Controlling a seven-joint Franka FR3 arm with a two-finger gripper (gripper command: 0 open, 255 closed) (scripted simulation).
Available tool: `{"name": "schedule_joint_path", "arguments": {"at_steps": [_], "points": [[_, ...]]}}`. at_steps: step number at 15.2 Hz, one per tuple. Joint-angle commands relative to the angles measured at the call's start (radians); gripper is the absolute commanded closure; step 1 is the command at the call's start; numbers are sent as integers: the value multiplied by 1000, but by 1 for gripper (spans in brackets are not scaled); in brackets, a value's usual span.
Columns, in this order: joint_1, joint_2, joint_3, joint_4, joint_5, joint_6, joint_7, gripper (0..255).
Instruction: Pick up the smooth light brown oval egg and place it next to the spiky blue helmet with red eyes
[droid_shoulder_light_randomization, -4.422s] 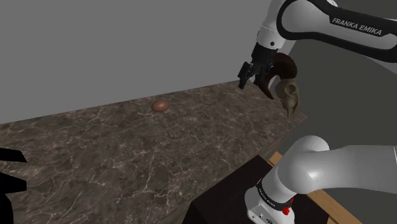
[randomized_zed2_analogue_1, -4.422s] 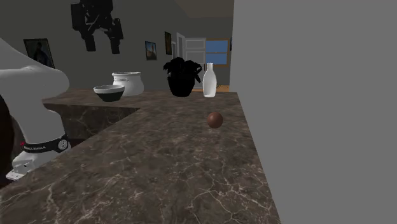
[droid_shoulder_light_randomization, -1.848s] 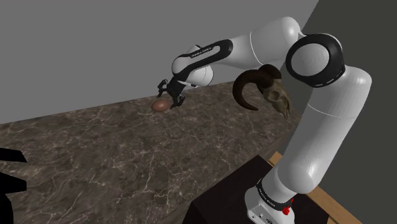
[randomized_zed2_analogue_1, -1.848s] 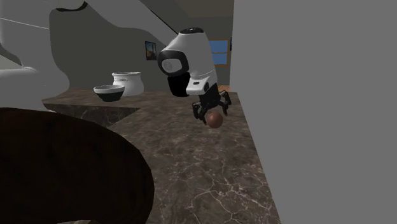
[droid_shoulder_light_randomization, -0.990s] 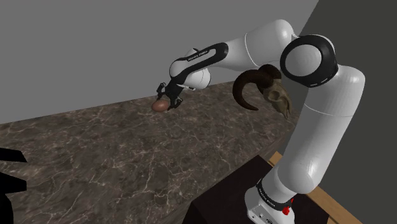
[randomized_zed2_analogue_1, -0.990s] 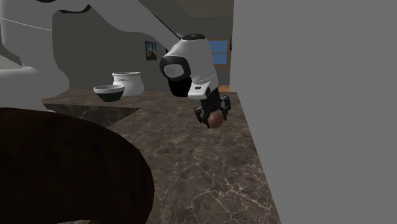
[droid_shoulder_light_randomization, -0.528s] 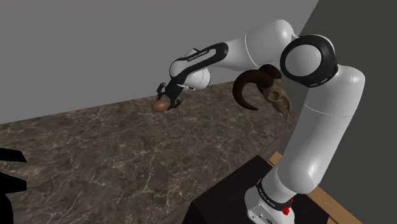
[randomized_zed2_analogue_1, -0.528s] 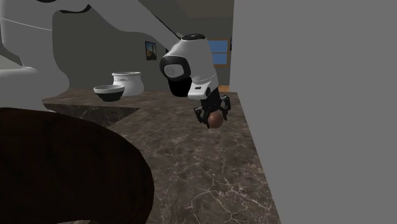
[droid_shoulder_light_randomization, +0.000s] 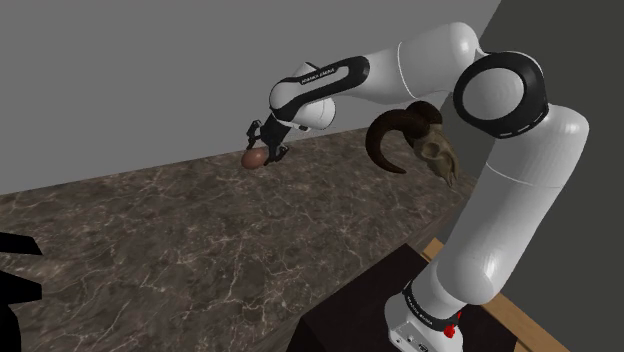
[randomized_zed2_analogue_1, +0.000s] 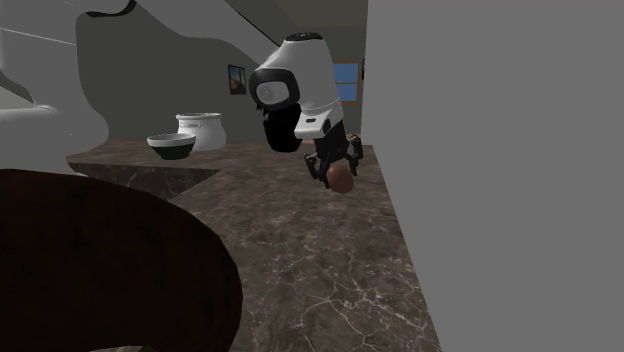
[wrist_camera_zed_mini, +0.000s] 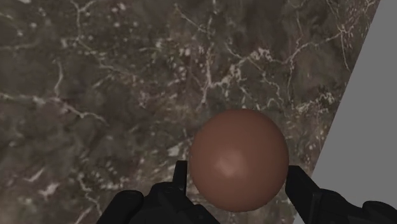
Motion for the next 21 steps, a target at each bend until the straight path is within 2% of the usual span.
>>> {"name": "schedule_joint_path", "arguments": {"at_steps": [1, 21], "points": [[0, -14, -3, 9, -9, -23, 11, 255], [-2, -132, -21, 133, -81, -255, 112, 255]]}}
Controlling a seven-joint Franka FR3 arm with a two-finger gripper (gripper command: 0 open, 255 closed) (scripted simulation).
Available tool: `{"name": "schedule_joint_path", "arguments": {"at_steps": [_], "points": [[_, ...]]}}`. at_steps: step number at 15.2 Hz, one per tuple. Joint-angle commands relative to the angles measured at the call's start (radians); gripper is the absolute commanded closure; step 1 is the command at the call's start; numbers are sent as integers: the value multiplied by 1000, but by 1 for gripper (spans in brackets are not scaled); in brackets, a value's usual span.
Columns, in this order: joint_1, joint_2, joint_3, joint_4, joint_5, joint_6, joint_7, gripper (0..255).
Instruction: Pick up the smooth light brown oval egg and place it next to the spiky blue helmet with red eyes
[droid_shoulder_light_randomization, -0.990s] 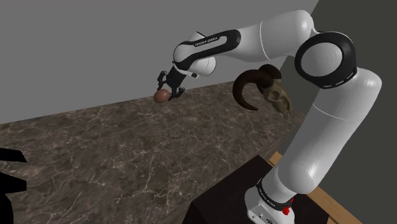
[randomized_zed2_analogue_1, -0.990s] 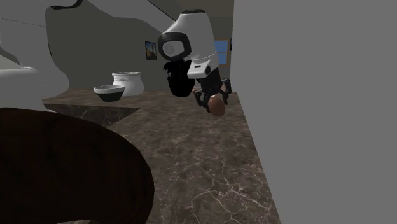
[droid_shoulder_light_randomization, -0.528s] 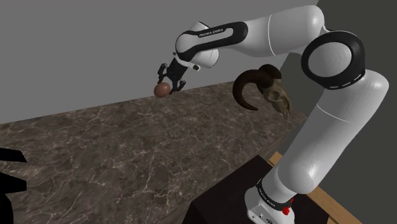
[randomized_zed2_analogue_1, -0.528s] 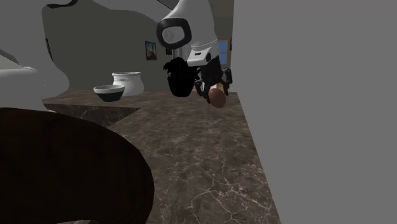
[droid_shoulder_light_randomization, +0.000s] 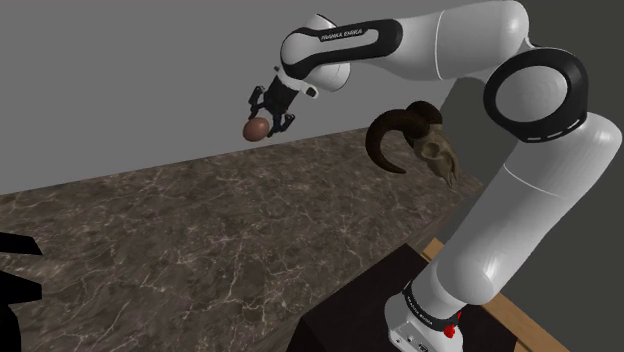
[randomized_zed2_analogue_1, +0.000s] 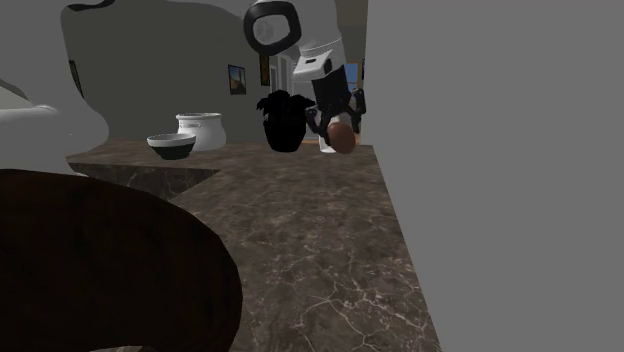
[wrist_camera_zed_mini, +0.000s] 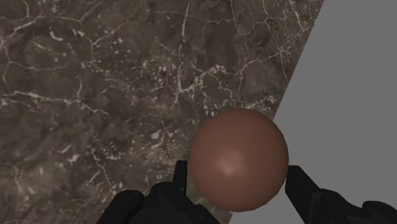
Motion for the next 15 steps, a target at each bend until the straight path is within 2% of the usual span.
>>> {"name": "schedule_joint_path", "arguments": {"at_steps": [1, 15], "points": [[-1, -6, -1, 18, -6, -24, 8, 255], [-5, -40, -8, 163, -39, -196, 65, 255]]}}
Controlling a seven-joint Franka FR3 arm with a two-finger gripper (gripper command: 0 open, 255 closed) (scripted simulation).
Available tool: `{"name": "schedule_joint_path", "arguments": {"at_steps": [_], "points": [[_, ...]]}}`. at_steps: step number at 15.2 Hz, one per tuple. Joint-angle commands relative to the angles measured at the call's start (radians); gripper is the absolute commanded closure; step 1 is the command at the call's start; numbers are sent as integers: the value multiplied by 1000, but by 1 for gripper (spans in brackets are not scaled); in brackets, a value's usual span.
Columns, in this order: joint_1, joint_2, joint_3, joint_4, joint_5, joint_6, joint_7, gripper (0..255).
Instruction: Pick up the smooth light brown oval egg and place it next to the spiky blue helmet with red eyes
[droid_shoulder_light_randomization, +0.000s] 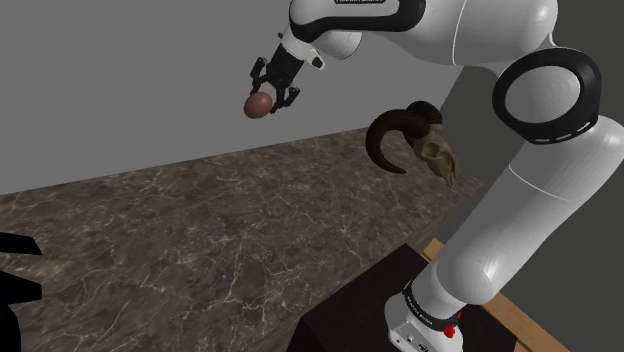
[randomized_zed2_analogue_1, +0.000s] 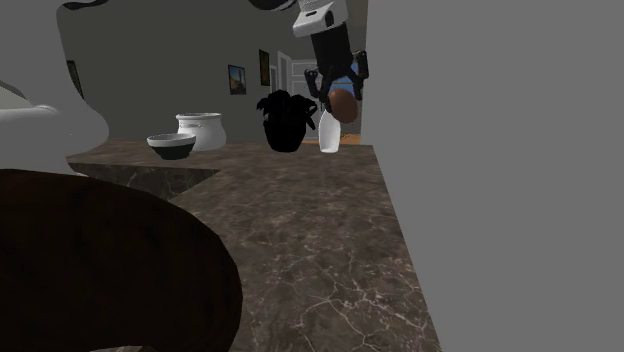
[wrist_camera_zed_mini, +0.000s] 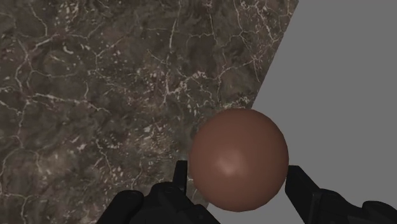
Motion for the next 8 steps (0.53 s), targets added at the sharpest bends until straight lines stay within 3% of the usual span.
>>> {"name": "schedule_joint_path", "arguments": {"at_steps": [1, 8], "points": [[-1, -4, -1, 21, -4, -25, 7, 255], [-3, -4, -3, 114, -17, -114, 34, 255]]}}
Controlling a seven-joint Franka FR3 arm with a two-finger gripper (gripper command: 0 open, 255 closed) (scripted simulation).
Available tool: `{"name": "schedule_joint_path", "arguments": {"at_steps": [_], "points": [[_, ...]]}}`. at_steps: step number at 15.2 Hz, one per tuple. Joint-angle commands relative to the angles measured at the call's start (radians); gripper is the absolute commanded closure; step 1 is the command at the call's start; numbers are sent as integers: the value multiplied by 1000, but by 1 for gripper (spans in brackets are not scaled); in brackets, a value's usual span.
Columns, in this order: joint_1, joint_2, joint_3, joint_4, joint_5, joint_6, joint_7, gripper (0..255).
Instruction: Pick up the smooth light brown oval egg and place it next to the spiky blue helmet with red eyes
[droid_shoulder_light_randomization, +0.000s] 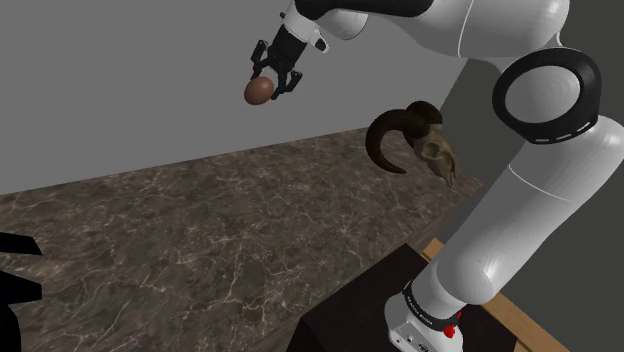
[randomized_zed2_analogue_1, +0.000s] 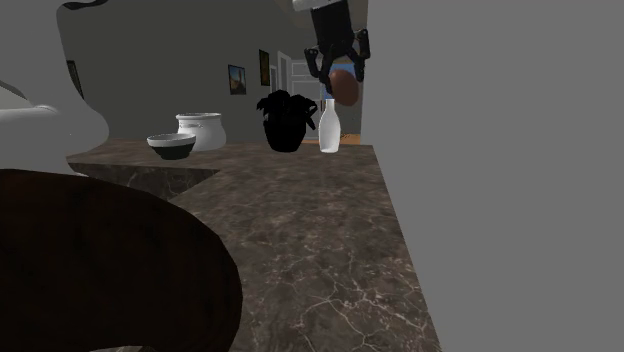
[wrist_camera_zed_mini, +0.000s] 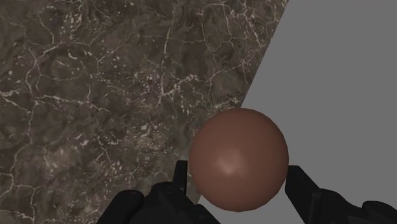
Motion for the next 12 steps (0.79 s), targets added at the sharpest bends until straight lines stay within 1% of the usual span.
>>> {"name": "schedule_joint_path", "arguments": {"at_steps": [1, 12], "points": [[-2, -3, -2, 23, -2, -26, 5, 255], [-4, 25, -4, 205, -19, -175, 46, 255]]}}
